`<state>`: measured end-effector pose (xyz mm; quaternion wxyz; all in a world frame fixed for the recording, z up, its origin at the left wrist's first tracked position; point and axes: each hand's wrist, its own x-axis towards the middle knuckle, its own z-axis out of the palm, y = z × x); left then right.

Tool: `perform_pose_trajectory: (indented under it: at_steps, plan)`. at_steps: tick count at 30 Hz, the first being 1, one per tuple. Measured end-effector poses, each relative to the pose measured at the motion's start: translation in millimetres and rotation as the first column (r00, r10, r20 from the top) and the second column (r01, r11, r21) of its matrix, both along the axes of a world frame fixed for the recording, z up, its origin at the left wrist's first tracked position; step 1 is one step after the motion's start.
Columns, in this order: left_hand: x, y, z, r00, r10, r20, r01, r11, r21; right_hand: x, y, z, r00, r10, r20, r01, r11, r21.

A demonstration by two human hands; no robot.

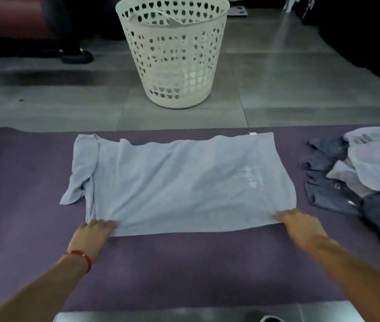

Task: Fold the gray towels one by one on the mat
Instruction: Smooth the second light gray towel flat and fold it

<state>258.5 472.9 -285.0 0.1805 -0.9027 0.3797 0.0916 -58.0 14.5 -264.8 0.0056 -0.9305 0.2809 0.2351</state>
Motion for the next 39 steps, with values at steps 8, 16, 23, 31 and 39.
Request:
perform_pose_trajectory:
  at_steps: [8, 16, 23, 31, 39]
  plan:
    - [-10, 24, -19, 0.999, -0.037, 0.002, 0.037, 0.999, 0.012, -62, 8, -20, 0.917, 0.312, 0.248, -0.291, 0.949, -0.119]
    - [-52, -80, 5, 0.953, -0.189, -0.236, 0.173, 0.981, -0.089, -17, -7, -40, 0.728, -0.411, 0.549, 0.412, 0.902, 0.129]
    - [-58, -209, 5, 0.814, -0.486, -0.318, 0.485, 0.870, -0.088, 5, -22, -34, 0.421, -0.853, 0.308, 0.688, 0.522, 0.505]
    - [-77, -295, -13, 0.763, -0.565, -0.315, 0.553, 0.822, -0.135, -36, -33, -24, 0.644, -0.752, 0.142, 0.693, 0.651, 0.310]
    - [-109, -309, -46, 0.762, -0.577, -0.294, 0.551, 0.816, -0.174, 72, -97, -25, 0.826, -0.419, 0.378, 0.402, 0.907, 0.126]
